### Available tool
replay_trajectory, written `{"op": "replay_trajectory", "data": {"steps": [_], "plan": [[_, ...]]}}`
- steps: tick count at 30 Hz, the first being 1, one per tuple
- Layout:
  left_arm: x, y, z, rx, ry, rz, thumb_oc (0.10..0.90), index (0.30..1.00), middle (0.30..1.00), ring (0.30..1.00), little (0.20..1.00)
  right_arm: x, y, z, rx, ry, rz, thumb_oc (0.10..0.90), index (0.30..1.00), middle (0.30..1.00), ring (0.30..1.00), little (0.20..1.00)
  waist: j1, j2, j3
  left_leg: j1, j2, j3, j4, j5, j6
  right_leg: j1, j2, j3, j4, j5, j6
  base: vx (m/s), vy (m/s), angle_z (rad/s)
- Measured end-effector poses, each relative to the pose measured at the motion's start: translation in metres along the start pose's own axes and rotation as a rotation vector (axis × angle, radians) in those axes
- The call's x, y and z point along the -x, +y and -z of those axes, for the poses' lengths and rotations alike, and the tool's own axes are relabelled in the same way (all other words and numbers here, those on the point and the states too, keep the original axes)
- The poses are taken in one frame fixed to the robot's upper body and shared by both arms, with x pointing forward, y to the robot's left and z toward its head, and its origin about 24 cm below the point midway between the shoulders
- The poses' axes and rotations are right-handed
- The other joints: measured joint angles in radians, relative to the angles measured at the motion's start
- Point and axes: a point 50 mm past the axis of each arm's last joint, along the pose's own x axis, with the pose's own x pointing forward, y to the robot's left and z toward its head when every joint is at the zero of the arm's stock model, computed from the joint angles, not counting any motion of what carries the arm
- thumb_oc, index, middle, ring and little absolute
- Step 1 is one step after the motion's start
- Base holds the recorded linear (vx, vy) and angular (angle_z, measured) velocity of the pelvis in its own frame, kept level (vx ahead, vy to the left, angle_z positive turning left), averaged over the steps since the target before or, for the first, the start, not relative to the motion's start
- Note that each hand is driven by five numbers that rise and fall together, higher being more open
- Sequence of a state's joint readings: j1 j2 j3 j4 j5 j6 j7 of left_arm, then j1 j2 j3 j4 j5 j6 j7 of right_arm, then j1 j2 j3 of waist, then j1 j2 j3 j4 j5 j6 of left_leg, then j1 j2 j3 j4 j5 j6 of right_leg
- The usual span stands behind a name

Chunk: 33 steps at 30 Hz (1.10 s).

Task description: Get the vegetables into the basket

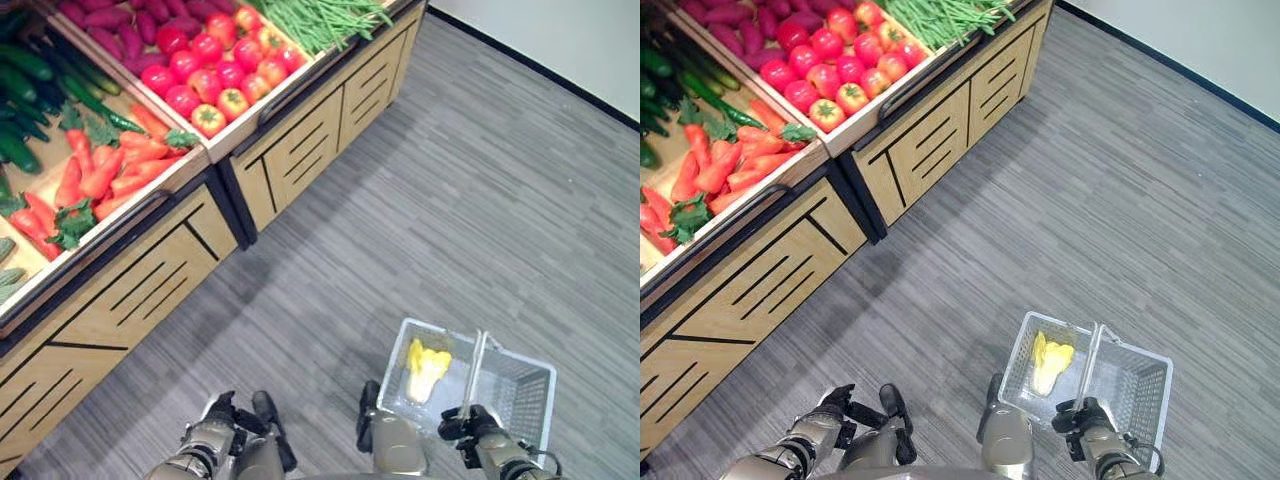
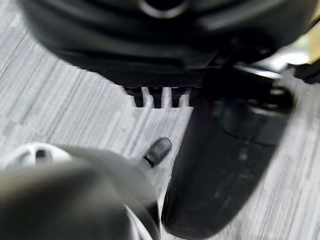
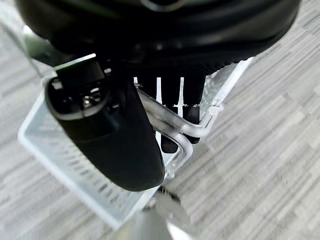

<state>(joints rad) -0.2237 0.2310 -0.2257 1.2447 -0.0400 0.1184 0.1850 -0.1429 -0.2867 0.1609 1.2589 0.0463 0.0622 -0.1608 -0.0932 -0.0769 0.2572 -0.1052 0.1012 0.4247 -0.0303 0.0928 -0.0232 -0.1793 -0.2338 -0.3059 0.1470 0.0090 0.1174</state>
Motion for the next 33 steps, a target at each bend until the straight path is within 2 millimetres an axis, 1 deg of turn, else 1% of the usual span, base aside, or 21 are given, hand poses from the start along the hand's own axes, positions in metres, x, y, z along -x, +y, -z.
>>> {"op": "replay_trajectory", "data": {"steps": [1, 4, 6, 10, 12, 14, 16, 17, 18, 19, 20, 21, 22, 23, 25, 26, 27, 28, 29, 30, 33], "plan": [[-0.001, 0.009, 0.002, -0.004, 0.007, -0.022, 0.9, 1.0, 1.0, 1.0, 1.0, 0.0, 0.004, -0.003, 0.0, -0.006, -0.012, 0.4, 0.3, 0.3, 0.3, 0.3, 0.008, -0.015, 0.0, 0.0, -0.008, 0.004, 0.005, -0.008, 0.009, 0.002, -0.004, 0.015, -0.011, 0.008, 0.013, 0.01, 0.137, -0.09], [-0.002, 0.02, 0.003, -0.009, 0.007, -0.05, 0.9, 1.0, 1.0, 1.0, 1.0, 0.0, 0.005, -0.004, 0.002, -0.01, -0.017, 0.4, 0.3, 0.3, 0.3, 0.3, 0.025, -0.027, -0.001, 0.0, -0.016, 0.011, 0.011, -0.013, 0.01, 0.007, -0.004, 0.026, -0.03, 0.021, 0.022, 0.01, 0.135, -0.09], [-0.002, 0.022, 0.004, -0.01, 0.01, -0.055, 0.9, 1.0, 1.0, 1.0, 1.0, 0.0, 0.005, -0.005, 0.009, -0.015, -0.019, 0.4, 0.3, 0.3, 0.3, 0.3, 0.029, -0.034, 0.003, -0.001, -0.015, 0.014, 0.025, -0.024, 0.006, 0.01, -0.004, 0.03, -0.031, 0.023, 0.024, 0.01, 0.094, -0.1], [-0.002, 0.022, 0.007, 0.0, 0.016, -0.054, 0.9, 1.0, 1.0, 1.0, 1.0, 0.0, 0.008, -0.006, 0.006, -0.015, -0.029, 0.4, 0.3, 0.3, 0.3, 0.3, 0.041, -0.058, 0.0, -0.012, -0.011, 0.022, 0.071, -0.057, 0.003, 0.011, -0.01, 0.041, -0.03, 0.028, 0.028, 0.03, 0.172, -0.06], [-0.002, 0.023, 0.006, 0.015, 0.016, -0.058, 0.9, 1.0, 1.0, 1.0, 1.0, 0.001, 0.01, -0.006, 0.005, -0.015, -0.035, 0.4, 0.3, 0.3, 0.3, 0.3, 0.044, -0.068, -0.005, -0.019, -0.015, 0.019, 0.082, -0.068, 0.007, 0.014, -0.018, 0.038, -0.027, 0.031, 0.032, 0.06, 0.154, 0.1], [-0.002, 0.021, 0.002, 0.021, 0.011, -0.051, 0.9, 1.0, 1.0, 1.0, 1.0, 0.001, 0.01, -0.006, 0.004, -0.015, -0.036, 0.4, 0.3, 0.3, 0.3, 0.3, 0.039, -0.067, -0.005, -0.015, -0.018, -0.005, 0.092, -0.087, 0.022, 0.011, -0.036, 0.043, 0.028, 0.032, 0.033, 0.07, 0.107, 0.3], [-0.002, 0.018, 0.002, 0.02, 0.011, -0.044, 0.9, 1.0, 1.0, 1.0, 1.0, 0.001, 0.011, -0.007, 0.002, -0.019, -0.038, 0.4, 0.3, 0.3, 0.3, 0.3, 0.036, -0.066, -0.003, -0.005, -0.028, -0.023, 0.084, -0.098, 0.025, -0.004, -0.047, 0.092, 0.097, 0.032, 0.033, 0.07, 0.02, 0.3], [-0.002, 0.015, 0.003, 0.02, 0.015, -0.036, 0.9, 1.0, 1.0, 1.0, 1.0, 0.001, 0.011, -0.013, -0.011, -0.04, -0.036, 0.4, 0.3, 0.3, 0.3, 0.3, 0.029, -0.055, -0.001, 0.028, -0.036, -0.043, 0.046, -0.079, 0.052, -0.061, -0.049, 0.175, 0.196, 0.002, 0.048, 0.13, -0.042, 0.33], [-0.002, 0.012, 0.001, 0.02, 0.014, -0.029, 0.9, 1.0, 1.0, 1.0, 1.0, 0.001, 0.011, -0.014, -0.01, -0.046, -0.038, 0.4, 0.3, 0.3, 0.3, 0.3, 0.023, -0.054, 0.0, 0.04, -0.04, -0.056, 0.03, -0.075, 0.056, -0.067, -0.047, 0.203, 0.179, -0.012, 0.052, 0.12, -0.045, 0.31], [-0.002, 0.012, 0.002, 0.017, 0.019, -0.029, 0.9, 1.0, 1.0, 1.0, 1.0, 0.001, 0.012, -0.016, -0.01, -0.052, -0.042, 0.4, 0.3, 0.3, 0.3, 0.3, 0.023, -0.054, 0.0, 0.047, -0.043, -0.062, 0.018, -0.071, 0.062, -0.073, -0.038, 0.226, 0.138, -0.018, 0.055, 0.16, -0.091, 0.32], [-0.002, 0.013, 0.006, 0.027, 0.041, -0.029, 0.9, 1.0, 1.0, 1.0, 1.0, 0.001, 0.014, -0.021, 0.008, -0.07, -0.048, 0.4, 0.3, 0.3, 0.3, 0.3, 0.019, -0.055, 0.001, 0.048, -0.05, -0.075, 0.004, -0.062, 0.064, -0.092, -0.016, 0.261, 0.023, -0.005, 0.065, 0.15, -0.096, 0.32], [-0.002, 0.013, 0.007, 0.026, 0.045, -0.023, 0.9, 1.0, 1.0, 1.0, 1.0, 0.001, 0.015, -0.022, 0.007, -0.075, -0.05, 0.4, 0.3, 0.3, 0.3, 0.3, 0.018, -0.059, 0.001, 0.048, -0.054, -0.083, 0.001, -0.062, 0.064, -0.111, -0.008, 0.273, -0.016, 0.009, 0.065, 0.2, -0.126, 0.41], [-0.002, 0.012, 0.012, 0.032, 0.063, -0.016, 0.9, 1.0, 1.0, 1.0, 1.0, 0.001, 0.015, -0.028, 0.002, -0.087, -0.05, 0.4, 0.3, 0.3, 0.3, 0.3, 0.007, -0.057, 0.003, 0.048, -0.055, -0.104, -0.005, -0.063, 0.064, -0.132, 0.017, 0.298, -0.087, 0.047, 0.063, 0.12, -0.098, 0.44], [-0.002, 0.011, 0.015, 0.034, 0.073, -0.013, 0.9, 1.0, 1.0, 1.0, 1.0, 0.001, 0.015, -0.03, -0.002, -0.092, -0.051, 0.4, 0.3, 0.3, 0.3, 0.3, -0.006, -0.056, 0.004, 0.05, -0.055, -0.117, -0.008, -0.061, 0.061, -0.13, 0.027, 0.304, -0.119, 0.065, 0.059, 0.1, -0.11, 0.56], [-0.001, 0.011, 0.02, 0.033, 0.085, -0.012, 0.9, 1.0, 1.0, 1.0, 1.0, 0.002, 0.017, -0.029, -0.012, -0.089, -0.063, 0.4, 0.3, 0.3, 0.3, 0.3, -0.01, -0.064, 0.005, 0.075, -0.058, -0.138, -0.021, -0.056, 0.042, -0.127, 0.047, 0.307, -0.164, 0.107, 0.057, 0.08, -0.142, 0.69], [-0.001, 0.011, 0.024, 0.033, 0.092, -0.01, 0.9, 1.0, 1.0, 1.0, 1.0, 0.003, 0.024, -0.031, -0.009, -0.096, -0.082, 0.4, 0.3, 0.3, 0.3, 0.3, -0.008, -0.073, 0.008, 0.106, -0.05, -0.194, -0.034, -0.058, -0.011, -0.09, 0.077, 0.31, -0.173, 0.198, 0.026, 0.07, -0.17, 0.75], [0.0, 0.007, 0.023, 0.036, 0.086, -0.001, 0.9, 1.0, 1.0, 1.0, 1.0, 0.003, 0.024, -0.034, -0.001, -0.103, -0.085, 0.4, 0.3, 0.3, 0.3, 0.3, 0.0, -0.06, 0.008, 0.107, -0.031, -0.198, -0.03, -0.061, -0.021, -0.086, 0.099, 0.305, -0.167, 0.209, 0.013, 0.1, -0.297, 0.65], [0.0, 0.005, 0.024, 0.038, 0.085, 0.003, 0.9, 1.0, 1.0, 1.0, 1.0, 0.003, 0.024, -0.037, 0.004, -0.112, -0.089, 0.4, 0.3, 0.3, 0.3, 0.3, 0.004, -0.051, 0.008, 0.109, -0.011, -0.2, -0.028, -0.058, -0.031, -0.08, 0.118, 0.299, -0.165, 0.216, 0.001, 0.16, -0.374, 0.37], [0.0, 0.0, 0.021, 0.049, 0.083, 0.014, 0.9, 1.0, 1.0, 1.0, 1.0, 0.003, 0.025, -0.037, 0.025, -0.111, -0.096, 0.4, 0.3, 0.3, 0.3, 0.3, 0.003, -0.034, 0.013, 0.1, 0.033, -0.253, 0.001, -0.045, -0.054, -0.046, 0.159, 0.269, -0.157, 0.195, -0.031, 0.2, -0.366, 0.55], [0.001, -0.003, 0.019, 0.047, 0.08, 0.022, 0.9, 1.0, 1.0, 1.0, 1.0, 0.003, 0.025, -0.033, 0.026, -0.094, -0.1, 0.4, 0.3, 0.3, 0.3, 0.3, 0.006, -0.033, 0.011, 0.101, 0.046, -0.272, 0.021, -0.044, -0.055, -0.03, 0.161, 0.246, -0.151, 0.175, -0.045, 0.16, -0.276, 0.69], [0.002, -0.011, 0.017, 0.052, 0.065, 0.055, 0.9, 1.0, 1.0, 1.0, 1.0, 0.002, 0.023, -0.033, 0.037, -0.094, -0.095, 0.4, 0.3, 0.3, 0.3, 0.3, 0.019, -0.028, 0.01, 0.089, 0.084, -0.289, 0.075, -0.043, -0.057, -0.012, 0.193, 0.208, -0.113, 0.129, -0.073, 0.07, -0.203, 0.31]]}}
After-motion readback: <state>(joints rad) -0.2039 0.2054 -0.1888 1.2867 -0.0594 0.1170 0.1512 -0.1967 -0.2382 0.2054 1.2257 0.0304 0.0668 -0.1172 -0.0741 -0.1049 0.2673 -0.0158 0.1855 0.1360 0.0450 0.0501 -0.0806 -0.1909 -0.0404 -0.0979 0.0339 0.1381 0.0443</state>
